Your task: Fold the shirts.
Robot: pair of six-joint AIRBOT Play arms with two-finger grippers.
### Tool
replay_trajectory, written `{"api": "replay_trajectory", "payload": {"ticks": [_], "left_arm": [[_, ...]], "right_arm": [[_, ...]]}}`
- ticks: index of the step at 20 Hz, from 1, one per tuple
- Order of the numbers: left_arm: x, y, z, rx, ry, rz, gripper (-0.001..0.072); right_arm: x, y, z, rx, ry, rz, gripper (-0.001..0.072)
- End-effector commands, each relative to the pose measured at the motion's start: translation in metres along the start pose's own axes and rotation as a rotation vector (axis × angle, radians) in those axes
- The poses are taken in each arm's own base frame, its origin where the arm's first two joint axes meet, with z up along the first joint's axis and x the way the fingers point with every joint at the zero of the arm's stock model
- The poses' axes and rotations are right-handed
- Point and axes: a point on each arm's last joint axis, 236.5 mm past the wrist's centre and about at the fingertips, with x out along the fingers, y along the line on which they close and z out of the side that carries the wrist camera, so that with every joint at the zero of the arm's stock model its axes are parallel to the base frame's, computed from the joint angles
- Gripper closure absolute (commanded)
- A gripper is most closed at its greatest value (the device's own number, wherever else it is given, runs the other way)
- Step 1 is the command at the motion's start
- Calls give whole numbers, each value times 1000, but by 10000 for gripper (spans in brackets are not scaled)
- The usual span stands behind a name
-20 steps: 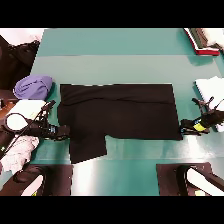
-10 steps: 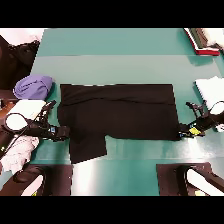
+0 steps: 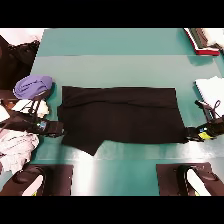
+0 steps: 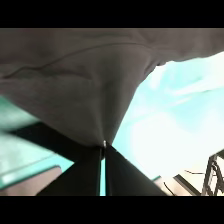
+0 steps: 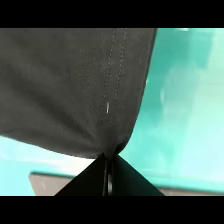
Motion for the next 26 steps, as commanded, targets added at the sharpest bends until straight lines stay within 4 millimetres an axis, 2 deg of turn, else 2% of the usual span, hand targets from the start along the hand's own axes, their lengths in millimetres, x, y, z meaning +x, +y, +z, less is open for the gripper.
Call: {"api": "replay_trajectory", "payload": {"ticks": [1,3,4,9,12,16,18,22,26], "left_arm": [[-25,-15,-12,2,-29,-9,686],[-26,-15,-8,6,-53,-8,686],[-27,-12,1,9,-92,6,686],[-43,13,67,32,-371,120,686],[-51,24,100,45,-492,162,686],[-45,33,141,26,-583,166,686],[-34,42,158,8,-597,175,685],[-13,61,188,-22,-630,191,685],[-3,74,211,-37,-677,204,684]], "right_arm": [[-16,-5,-17,33,-35,-28,700],[-23,3,-5,59,-120,18,700],[-26,10,5,69,-169,55,700],[-48,39,67,108,-393,214,700],[-67,31,113,130,-478,214,700],[-77,19,164,152,-523,203,700],[-73,20,184,129,-516,199,700],[-58,41,222,54,-499,199,700],[-32,50,244,22,-445,186,698]]}}
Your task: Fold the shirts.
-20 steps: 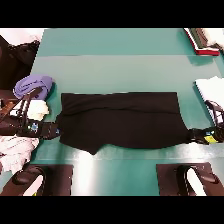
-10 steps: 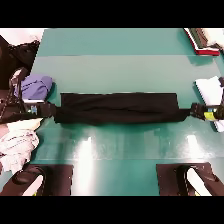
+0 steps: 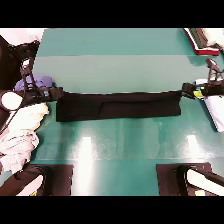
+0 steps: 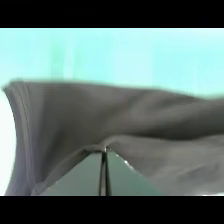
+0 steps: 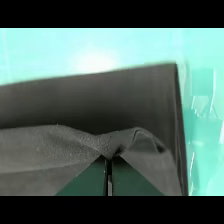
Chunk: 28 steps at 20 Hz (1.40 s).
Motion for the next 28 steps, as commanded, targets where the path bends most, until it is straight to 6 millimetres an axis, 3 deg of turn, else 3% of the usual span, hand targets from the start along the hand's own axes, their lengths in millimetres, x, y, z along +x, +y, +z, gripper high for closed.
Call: {"api": "replay_trajectory", "payload": {"ticks": [1,5,6,7,8,9,12,13,14,15,18,22,25,26,28], "left_arm": [[23,9,16,-12,-64,16,684],[33,13,19,-18,-80,24,682],[32,13,21,-18,-89,23,488],[32,13,22,-18,-94,23,182],[32,13,23,-17,-96,23,124],[32,12,23,-17,-92,22,124],[28,6,18,-21,-38,10,127],[26,4,10,-25,2,6,282],[26,3,2,-25,38,7,542],[25,4,-7,-14,78,9,679],[21,5,-36,8,200,13,684],[14,6,-63,10,321,17,684],[11,4,-71,2,355,10,684],[11,1,-71,-11,355,-3,684],[11,-7,-71,-39,356,-32,685]], "right_arm": [[31,4,11,-26,31,-3,698],[46,-3,15,-11,27,-12,695],[45,-5,17,-4,17,-14,674],[42,-7,22,8,0,-10,430],[38,-10,25,17,-9,-11,168],[32,-12,25,23,3,-9,125],[7,-28,15,-7,99,-3,127],[2,-38,6,0,150,3,127],[2,-48,-5,8,209,12,127],[4,-58,-18,26,270,27,127],[25,-67,-42,75,392,136,128],[57,-59,-45,128,418,277,129],[73,-57,-45,139,415,293,138],[76,-57,-44,132,410,292,151],[80,-50,-45,100,415,295,273]]}}
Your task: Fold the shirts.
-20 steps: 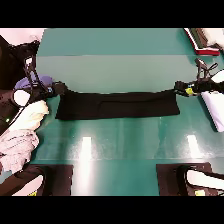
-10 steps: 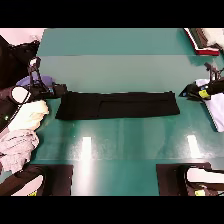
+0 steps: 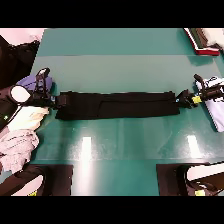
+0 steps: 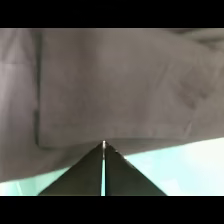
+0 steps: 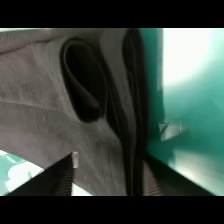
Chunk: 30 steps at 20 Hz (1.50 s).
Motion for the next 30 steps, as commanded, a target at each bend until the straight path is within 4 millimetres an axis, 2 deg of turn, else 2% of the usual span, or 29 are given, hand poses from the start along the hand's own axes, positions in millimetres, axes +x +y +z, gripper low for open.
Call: {"api": "replay_trajectory", "payload": {"ticks": [1,2,3,4,5,6,8,10,12,15,18,20,22,25,27,30], "left_arm": [[0,-13,-6,-39,26,-56,685],[-1,-20,-3,-52,17,-80,686],[0,-26,-1,-44,4,-93,686],[2,-35,0,-23,-11,-107,686],[4,-47,2,4,-30,-122,686],[6,-63,3,38,-56,-142,686],[15,-93,2,74,-67,-180,687],[34,-120,-6,127,-6,-200,687],[62,-148,-5,173,47,-213,686],[111,-190,-7,242,125,-233,687],[160,-213,-23,290,229,-229,686],[177,-215,-28,282,275,-231,686],[181,-216,-25,284,267,-231,686],[173,-223,-17,301,255,-240,686],[159,-229,-2,348,221,-234,686],[122,-226,29,480,139,-161,686]], "right_arm": [[15,5,4,-53,7,3,285],[20,15,4,-89,11,20,335],[22,25,7,-122,3,43,423],[24,36,11,-139,-15,76,444],[24,44,16,-149,-40,107,629],[22,53,20,-165,-62,147,697],[14,69,24,-169,-90,221,699],[0,87,22,-202,-110,255,699],[-21,109,18,-264,-151,246,700],[-52,159,7,-389,-226,246,701],[-71,215,-13,-500,-274,288,702],[-76,245,-25,-555,-269,298,702],[-79,274,-34,-614,-259,309,702],[-77,308,-43,-693,-255,308,701],[-74,321,-48,-709,-248,306,701],[-69,343,-55,-734,-252,324,701]]}}
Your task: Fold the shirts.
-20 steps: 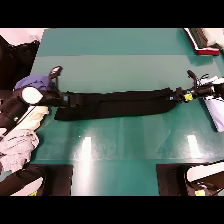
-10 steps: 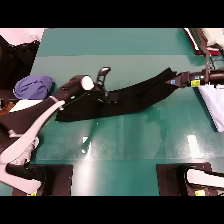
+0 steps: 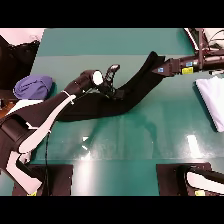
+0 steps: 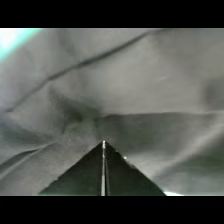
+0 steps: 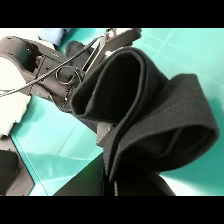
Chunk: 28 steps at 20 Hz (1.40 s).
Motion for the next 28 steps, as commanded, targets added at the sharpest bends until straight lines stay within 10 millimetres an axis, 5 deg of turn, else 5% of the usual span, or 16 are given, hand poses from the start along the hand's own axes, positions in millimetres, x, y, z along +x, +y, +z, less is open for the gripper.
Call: {"api": "replay_trajectory", "payload": {"ticks": [1,4,9,11,14,17,22,23,25,28], "left_arm": [[-47,14,18,137,-31,134,686],[-120,55,31,138,-71,266,686],[-282,121,34,14,-244,446,685],[-343,136,25,-24,-334,516,685],[-410,141,3,-59,-426,593,684],[-440,135,-14,-41,-450,647,684],[-441,133,-31,-54,-400,651,685],[-441,133,-32,-55,-395,650,684],[-439,132,-33,-59,-389,642,685],[-436,128,-33,-58,-389,621,684]], "right_arm": [[14,29,10,-38,-10,21,701],[38,57,16,-87,11,67,702],[108,114,15,-200,91,182,701],[145,134,14,-228,103,219,702],[202,150,13,-232,92,245,701],[257,158,-8,-230,126,266,701],[332,160,-58,-224,213,292,697],[345,163,-64,-218,212,298,647],[364,174,-66,-168,163,319,125],[355,192,-56,-112,138,380,87]]}}
